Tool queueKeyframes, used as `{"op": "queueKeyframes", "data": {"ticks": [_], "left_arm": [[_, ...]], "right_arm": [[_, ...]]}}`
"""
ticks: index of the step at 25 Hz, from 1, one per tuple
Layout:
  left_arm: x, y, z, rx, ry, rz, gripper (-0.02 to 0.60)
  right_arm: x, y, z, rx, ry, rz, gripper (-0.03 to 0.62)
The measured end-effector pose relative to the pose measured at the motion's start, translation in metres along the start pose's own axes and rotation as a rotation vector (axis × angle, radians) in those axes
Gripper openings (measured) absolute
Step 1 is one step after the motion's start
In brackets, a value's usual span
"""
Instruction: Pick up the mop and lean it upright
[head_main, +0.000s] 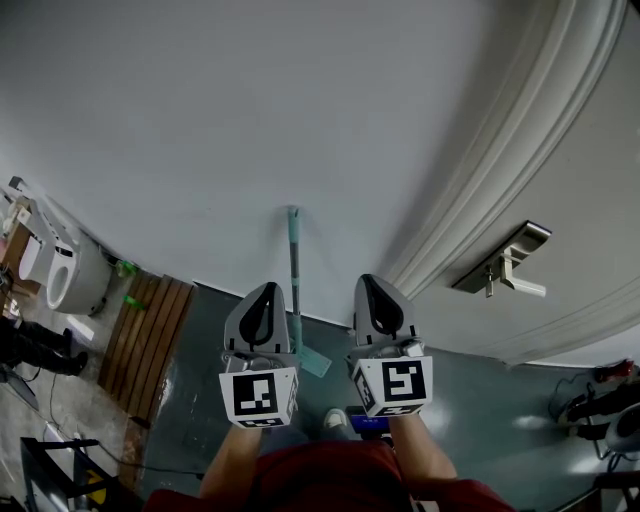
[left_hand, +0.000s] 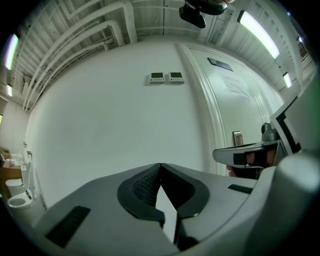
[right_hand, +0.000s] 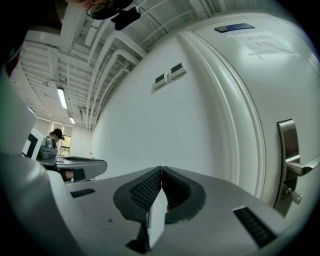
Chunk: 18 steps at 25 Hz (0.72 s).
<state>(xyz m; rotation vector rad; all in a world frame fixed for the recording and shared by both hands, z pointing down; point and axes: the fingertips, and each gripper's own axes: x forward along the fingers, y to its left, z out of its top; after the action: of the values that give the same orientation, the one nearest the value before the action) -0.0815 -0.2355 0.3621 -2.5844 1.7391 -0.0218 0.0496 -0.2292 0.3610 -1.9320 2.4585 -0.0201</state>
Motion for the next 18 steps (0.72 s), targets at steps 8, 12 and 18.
{"op": "queueKeyframes", "data": {"ticks": [8,12,18], "left_arm": [[-0.0024,-0.0007,0.0092,-0.008,-0.028,-0.012,0.014],[-0.0019,-0.0029,0.0103,-0.010,-0.029,-0.007,0.014],[-0.0020,-0.0028,0.0081,-0.013,-0.021,-0.001,0.014]], "right_arm": [[-0.0002,0.0090,0.0033,-0.047,-0.002,0.027,0.017],[-0.0015,0.0080,0.0036,-0.043,-0.005,0.030,0.017],[-0.0026,0.0077,0.0047,-0.040,-0.011,0.034,0.017]]}}
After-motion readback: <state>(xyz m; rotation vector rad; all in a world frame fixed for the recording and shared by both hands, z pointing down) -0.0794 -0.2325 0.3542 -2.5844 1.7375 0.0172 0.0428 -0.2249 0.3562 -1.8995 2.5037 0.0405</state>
